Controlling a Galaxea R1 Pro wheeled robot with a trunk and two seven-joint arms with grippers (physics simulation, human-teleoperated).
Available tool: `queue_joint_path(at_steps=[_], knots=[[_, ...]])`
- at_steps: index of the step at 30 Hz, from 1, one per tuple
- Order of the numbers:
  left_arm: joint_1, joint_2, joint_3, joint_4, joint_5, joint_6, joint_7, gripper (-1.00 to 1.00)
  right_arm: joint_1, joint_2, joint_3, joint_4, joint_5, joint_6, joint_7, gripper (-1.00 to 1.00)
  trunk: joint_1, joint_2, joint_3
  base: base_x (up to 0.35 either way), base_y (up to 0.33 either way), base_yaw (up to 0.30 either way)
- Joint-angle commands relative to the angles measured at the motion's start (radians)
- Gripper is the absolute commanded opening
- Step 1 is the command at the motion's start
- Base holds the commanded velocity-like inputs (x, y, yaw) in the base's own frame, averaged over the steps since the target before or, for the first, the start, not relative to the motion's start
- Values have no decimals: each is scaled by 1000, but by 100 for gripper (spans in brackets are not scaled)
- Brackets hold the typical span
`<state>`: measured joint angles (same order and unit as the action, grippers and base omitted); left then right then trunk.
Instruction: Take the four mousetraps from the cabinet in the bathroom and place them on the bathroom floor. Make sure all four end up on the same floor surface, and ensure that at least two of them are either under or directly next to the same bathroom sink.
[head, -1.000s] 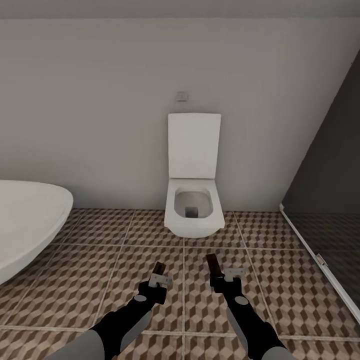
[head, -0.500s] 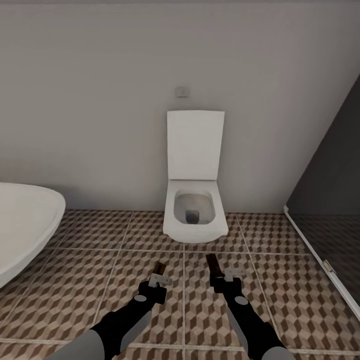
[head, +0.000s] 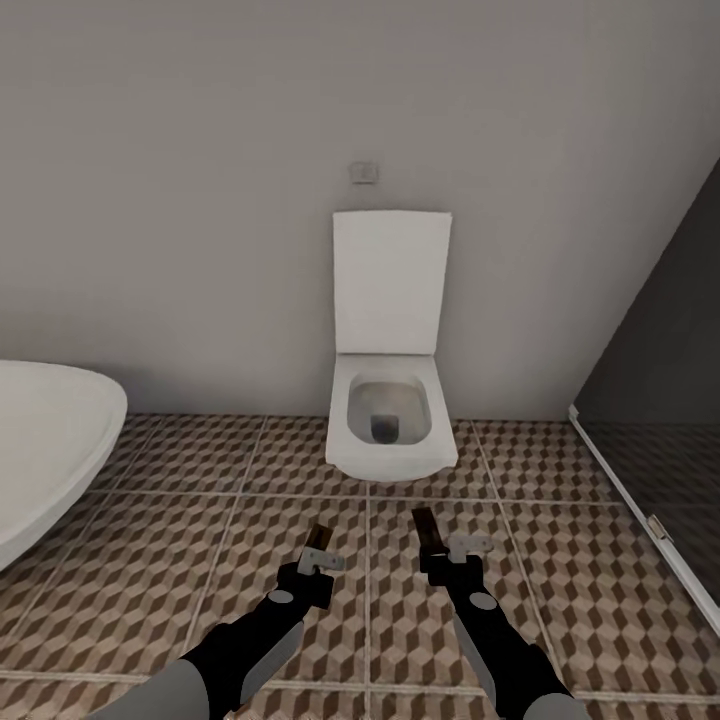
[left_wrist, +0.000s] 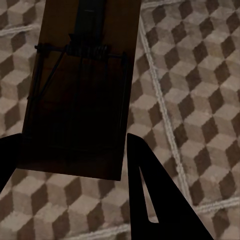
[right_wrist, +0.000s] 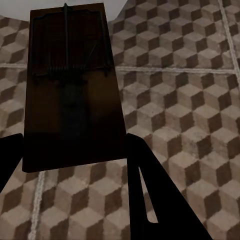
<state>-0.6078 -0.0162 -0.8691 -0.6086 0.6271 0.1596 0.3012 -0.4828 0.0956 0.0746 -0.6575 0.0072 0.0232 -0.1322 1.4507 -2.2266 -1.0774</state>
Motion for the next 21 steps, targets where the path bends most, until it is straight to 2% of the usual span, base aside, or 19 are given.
queue_joint_path(at_steps=[1, 8, 21], knots=[[-1, 1, -7, -2, 3, 4, 11, -100, 0, 0, 5, -1, -3, 2, -7, -100, 0, 0, -2, 0, 0, 0], [-1, 1, -7, 0, 4, 4, 10, -100, 0, 0, 5, -1, -3, 2, -7, -100, 0, 0, -14, 19, 0, 0], [-1, 1, -7, 1, 3, 3, 11, -100, 0, 0, 4, -1, -3, 1, -7, -100, 0, 0, -35, 164, 0, 0]])
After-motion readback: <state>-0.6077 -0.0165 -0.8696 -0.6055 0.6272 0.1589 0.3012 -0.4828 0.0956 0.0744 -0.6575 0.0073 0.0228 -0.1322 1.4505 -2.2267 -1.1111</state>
